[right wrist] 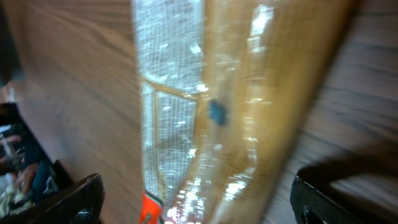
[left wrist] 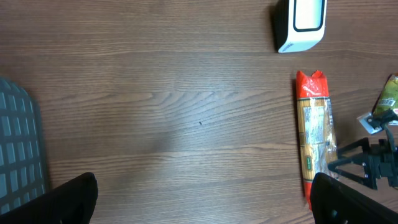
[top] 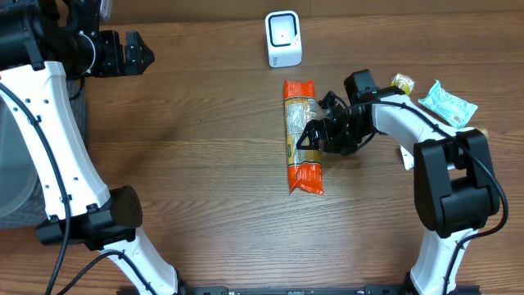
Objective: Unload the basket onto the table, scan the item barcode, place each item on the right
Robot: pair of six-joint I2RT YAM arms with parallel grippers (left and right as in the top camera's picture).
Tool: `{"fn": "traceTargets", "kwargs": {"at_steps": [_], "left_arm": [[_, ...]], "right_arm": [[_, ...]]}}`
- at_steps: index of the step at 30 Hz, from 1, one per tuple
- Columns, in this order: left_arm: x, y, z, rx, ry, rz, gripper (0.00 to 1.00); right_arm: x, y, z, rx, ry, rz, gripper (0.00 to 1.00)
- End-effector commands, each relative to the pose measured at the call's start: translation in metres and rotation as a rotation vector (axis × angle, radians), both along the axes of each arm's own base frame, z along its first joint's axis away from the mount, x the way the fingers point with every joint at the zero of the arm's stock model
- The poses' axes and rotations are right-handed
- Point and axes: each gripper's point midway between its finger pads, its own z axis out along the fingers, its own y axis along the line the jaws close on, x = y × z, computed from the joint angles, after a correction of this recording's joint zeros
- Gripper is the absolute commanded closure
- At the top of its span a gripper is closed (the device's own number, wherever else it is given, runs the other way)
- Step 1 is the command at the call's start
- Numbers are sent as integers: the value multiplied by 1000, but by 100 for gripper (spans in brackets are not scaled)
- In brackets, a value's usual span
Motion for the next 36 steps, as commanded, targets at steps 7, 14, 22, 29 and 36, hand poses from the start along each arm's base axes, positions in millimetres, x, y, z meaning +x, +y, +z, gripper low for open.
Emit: {"fn": "traceTargets", "kwargs": {"at_steps": [7, 14, 22, 29, 36], "left_arm": [[3, -5, -3, -12, 5, -16, 0], [3, -5, -3, -12, 5, -16, 1], [3, -5, -3, -12, 5, -16, 1], [3, -5, -3, -12, 5, -16, 0], [3, -5, -3, -12, 5, -16, 0]], "right_arm": [[-22, -6, -44, -94, 24, 19, 8], [-19, -16, -59, -188, 17, -32, 34], [-16, -16, -59, -192, 7, -34, 83], [-12, -19, -49, -196, 21, -43, 96], [12, -46, 8, -424, -164, -103, 96]]}}
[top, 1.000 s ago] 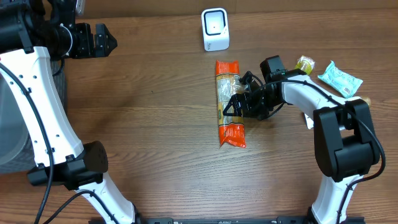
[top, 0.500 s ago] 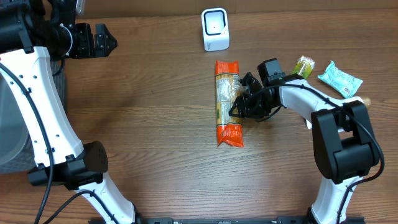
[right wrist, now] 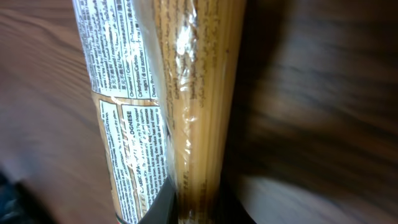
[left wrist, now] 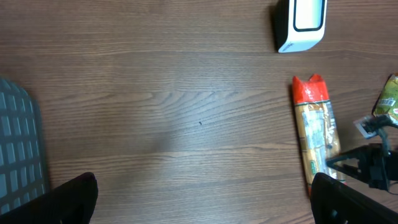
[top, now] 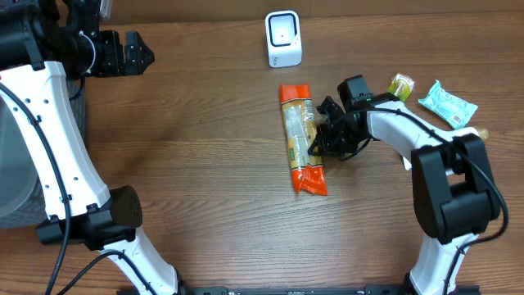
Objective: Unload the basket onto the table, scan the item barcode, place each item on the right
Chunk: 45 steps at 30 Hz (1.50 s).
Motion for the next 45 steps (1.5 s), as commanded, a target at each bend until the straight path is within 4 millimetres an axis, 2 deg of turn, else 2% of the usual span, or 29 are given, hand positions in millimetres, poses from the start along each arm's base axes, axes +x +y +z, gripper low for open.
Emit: {"fn": "traceTargets", "kwargs": {"at_steps": [1, 3, 6, 8, 11, 12, 13, 14, 15, 16, 17, 18, 21, 24, 28, 30, 32, 35, 38, 42, 45], "left_arm": [[3, -5, -3, -12, 5, -16, 1], [3, -4, -3, -12, 5, -15, 0], [3, -4, -3, -12, 5, -16, 0], [3, -5, -3, -12, 5, -16, 0], [3, -5, -3, -12, 5, -16, 0], [3, -5, -3, -12, 5, -16, 0], [3, -5, -3, -12, 5, -16, 0], [3, -5, -3, -12, 5, -16, 0], [3, -5, -3, -12, 5, -16, 1], [3, -5, -3, -12, 5, -16, 0], [3, -5, -3, -12, 5, -16, 0], [3, -5, -3, -12, 5, -16, 0], [3, -5, -3, -12, 5, -17, 0], [3, -5, -3, -12, 5, -17, 1], [3, -5, -3, -12, 5, -16, 0], [3, -5, -3, -12, 5, -16, 0], [3, -5, -3, -12, 5, -16, 1], [3, -5, -3, -12, 5, -17, 0], [3, -5, -3, -12, 5, -17, 0], [3, -5, -3, -12, 5, -17, 0], [3, -5, -3, -12, 5, -17, 0]], "right_arm": [[19, -42, 28, -332, -179, -64, 96], [17, -57, 47, -482, -250, -92, 96], [8, -66, 63, -646, -313, -99, 96], [-4, -61, 66, -719, -324, -67, 96], [-23, -42, 59, -769, -334, 21, 96], [-26, -37, 57, -775, -340, 43, 92], [-32, -26, 54, -772, -348, 80, 84], [-36, -18, 53, -768, -354, 103, 75], [-42, -6, 51, -759, -368, 137, 57], [-44, 0, 50, -754, -377, 150, 52], [-47, 10, 50, -742, -395, 171, 38], [-49, 17, 50, -724, -404, 182, 32], [-52, 33, 49, -655, -402, 192, 30], [-42, 30, 53, -624, -392, 153, 28], [-21, 7, 67, -595, -370, 55, 20], [-10, -9, 71, -575, -346, 2, 0], [-5, -16, 69, -494, -296, 4, 0], [-10, -3, 66, -237, -218, 105, 0], [-14, 5, 68, -86, -193, 147, 0], [-20, 7, 56, -86, -188, 156, 0], [-28, 3, 36, -118, -181, 156, 0]]}}
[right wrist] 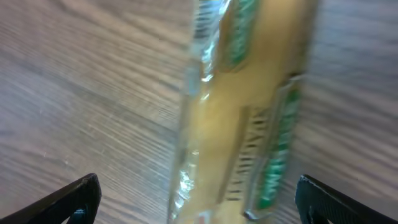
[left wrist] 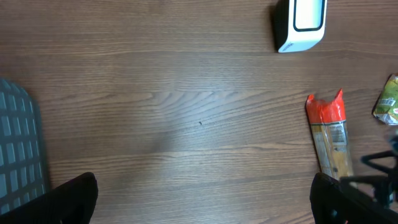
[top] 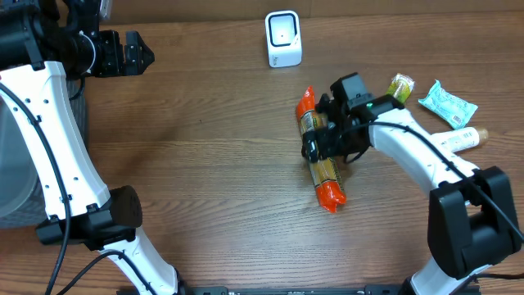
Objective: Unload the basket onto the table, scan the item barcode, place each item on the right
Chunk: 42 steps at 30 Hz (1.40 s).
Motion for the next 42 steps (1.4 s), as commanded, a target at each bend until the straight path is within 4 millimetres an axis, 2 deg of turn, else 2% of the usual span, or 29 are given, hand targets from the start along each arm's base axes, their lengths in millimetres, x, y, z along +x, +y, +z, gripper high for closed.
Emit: {"fn": "traceTargets", "kwargs": {"at_steps": [1, 7, 13, 14, 17, 18, 22, 23, 30, 32, 35, 37, 38, 42], "left_arm": [[3, -5, -3, -12, 5, -17, 1], [3, -5, -3, -12, 5, -17, 0], [3, -5, -3, -12, 5, -17, 0], [3, -5, -3, -12, 5, -17, 0], [3, -5, -3, -12, 5, -17, 0], [3, -5, -3, -12, 5, -17, 0], [3, -5, -3, -12, 5, -17, 0], [3, -5, -3, -12, 5, -16, 1], [3, -5, -3, -12, 5, -17, 0], [3, -5, -3, -12, 5, -17, 1], [3, -5, -3, -12, 5, -17, 0], [3, -5, -3, -12, 5, -17, 0], [3, -5, -3, -12, 5, -17, 0], [3, -5, -3, -12, 5, -17, 0]], "right_arm": [[-16, 5, -9, 33, 8, 39, 0], [-21, -3, -32, 16, 3, 3, 0], [-27, -7, -46, 15, 2, 1, 2], [-28, -7, -47, 16, 0, 1, 8], [-27, -6, -48, 19, -2, -2, 41], [-28, -5, -47, 26, 0, -4, 55], [-29, -2, -46, 47, 24, -40, 92], [-30, -1, -45, 55, 29, -40, 96], [-35, 5, -39, 100, 65, -34, 97], [-27, 5, -31, 104, 57, -42, 96], [-2, 8, 6, 123, -1, -45, 96], [25, 12, 48, 117, -102, -11, 96], [34, 12, 63, 103, -137, -14, 96], [92, -1, 154, -32, -419, -92, 96]]}}
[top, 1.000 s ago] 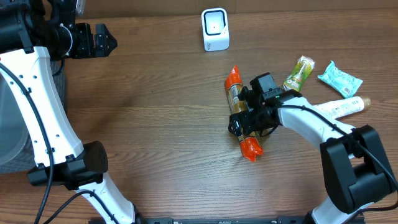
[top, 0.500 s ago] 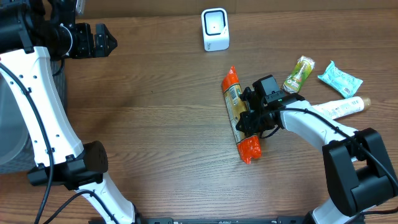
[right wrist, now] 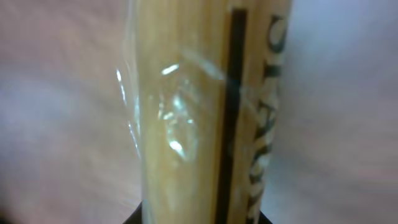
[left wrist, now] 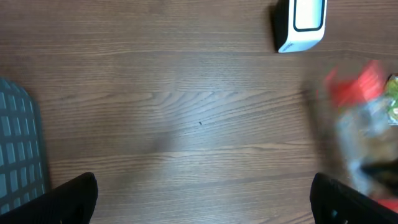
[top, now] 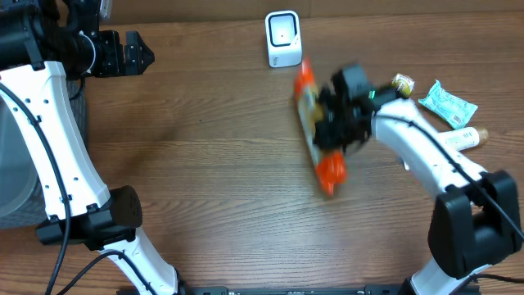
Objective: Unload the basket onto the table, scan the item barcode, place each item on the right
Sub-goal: 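Raise the spaghetti packet toward the white scanner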
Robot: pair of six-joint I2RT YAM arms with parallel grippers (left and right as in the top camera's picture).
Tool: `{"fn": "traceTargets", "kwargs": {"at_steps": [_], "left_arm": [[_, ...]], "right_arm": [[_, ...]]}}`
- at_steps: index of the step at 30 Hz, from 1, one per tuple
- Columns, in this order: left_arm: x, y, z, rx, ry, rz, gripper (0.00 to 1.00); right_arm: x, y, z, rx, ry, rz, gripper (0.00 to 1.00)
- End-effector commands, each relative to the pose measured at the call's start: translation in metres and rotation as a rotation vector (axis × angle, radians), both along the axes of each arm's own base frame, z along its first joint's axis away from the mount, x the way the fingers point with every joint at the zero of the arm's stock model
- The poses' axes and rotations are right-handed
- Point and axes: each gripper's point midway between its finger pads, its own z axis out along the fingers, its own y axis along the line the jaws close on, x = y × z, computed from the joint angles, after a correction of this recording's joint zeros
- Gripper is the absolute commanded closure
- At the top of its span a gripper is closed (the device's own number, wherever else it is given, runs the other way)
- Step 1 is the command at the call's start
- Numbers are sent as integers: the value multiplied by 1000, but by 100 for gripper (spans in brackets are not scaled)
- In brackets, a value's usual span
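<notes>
A long spaghetti packet with orange ends is held off the table, tilted and motion-blurred. Its upper end is close to the white barcode scanner at the table's back edge. My right gripper is shut on the packet's middle. In the right wrist view the packet fills the frame, with the gripper at the bottom edge. My left gripper hangs open, high at the far left. The left wrist view shows its fingers wide apart over bare wood, the scanner and the blurred packet.
A small green snack packet, a teal packet and a pale bottle lie at the right of the table. A grey basket stands at the left edge.
My right gripper has moved the spaghetti packet up the table toward the scanner, and the packet's upper end is now near it. The left arm has not moved.
The packet lay flat below the scanner with my right gripper open beside it. Then the gripper was closed on its middle. Later the packet was lifted and tilted to the right of where it lay, and now it is close to the scanner.
</notes>
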Motion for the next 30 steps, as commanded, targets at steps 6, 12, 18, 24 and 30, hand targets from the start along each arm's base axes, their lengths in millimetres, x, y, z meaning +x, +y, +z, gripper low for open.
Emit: {"fn": "traceTargets", "kwargs": {"at_steps": [6, 12, 18, 24, 30], "left_arm": [[3, -5, -3, -12, 5, -17, 0], [3, -5, -3, -12, 5, -17, 0], [3, -5, -3, -12, 5, -17, 0], [3, -5, -3, -12, 5, -17, 0], [3, -5, -3, -12, 5, -17, 0]], "right_arm": [[129, -32, 185, -297, -781, -185, 96], [178, -46, 209, -506, -1017, -218, 96], [211, -35, 174, -773, -1062, 86, 96], [248, -34, 144, -960, -1128, 120, 96], [272, -27, 105, -1139, -1146, 283, 96]]}}
